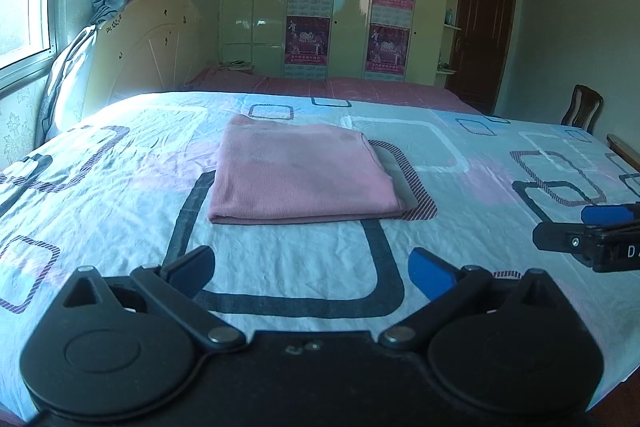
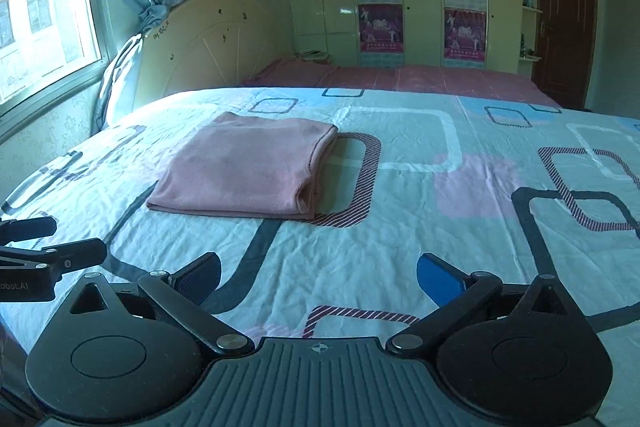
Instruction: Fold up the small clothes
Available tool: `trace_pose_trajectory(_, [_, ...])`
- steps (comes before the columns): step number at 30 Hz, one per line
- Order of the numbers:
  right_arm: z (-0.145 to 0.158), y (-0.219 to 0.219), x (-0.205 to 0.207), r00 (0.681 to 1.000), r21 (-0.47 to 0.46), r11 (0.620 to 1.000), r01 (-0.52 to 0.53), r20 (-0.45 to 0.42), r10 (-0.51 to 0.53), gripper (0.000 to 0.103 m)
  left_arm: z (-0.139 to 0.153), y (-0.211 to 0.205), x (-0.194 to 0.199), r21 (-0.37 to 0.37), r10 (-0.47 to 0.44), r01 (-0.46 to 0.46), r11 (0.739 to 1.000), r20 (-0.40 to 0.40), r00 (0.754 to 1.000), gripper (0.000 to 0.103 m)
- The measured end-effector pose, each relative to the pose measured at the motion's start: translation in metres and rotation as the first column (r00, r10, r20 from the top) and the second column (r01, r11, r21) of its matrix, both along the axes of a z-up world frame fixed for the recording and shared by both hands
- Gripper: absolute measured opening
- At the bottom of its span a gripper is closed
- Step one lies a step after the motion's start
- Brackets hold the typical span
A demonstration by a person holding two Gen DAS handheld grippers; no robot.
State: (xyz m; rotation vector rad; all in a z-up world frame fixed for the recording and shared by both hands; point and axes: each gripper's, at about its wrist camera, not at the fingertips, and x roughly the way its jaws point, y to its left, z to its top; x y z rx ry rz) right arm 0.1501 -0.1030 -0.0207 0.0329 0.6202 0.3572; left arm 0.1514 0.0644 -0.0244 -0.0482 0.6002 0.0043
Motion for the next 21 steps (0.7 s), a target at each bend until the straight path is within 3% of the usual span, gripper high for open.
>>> trace_pose_trajectory(6, [0.02, -0.002, -0.046, 0.999, -0.048, 0.998, 0.027, 0.046, -0.025, 0.103, 0.02, -0.008, -0.036, -0.018, 0.008, -0.008, 1.0, 0.042, 0.999, 0.102])
trace_pose_trajectory(21, [0.044, -0.027, -0.114, 0.991, -0.018, 0.998, 0.068, 0.115, -0.066, 0.103, 0.041, -0.04, -0.094, 0.004, -0.026, 0.026, 1.0, 0.122, 0.992, 0.102])
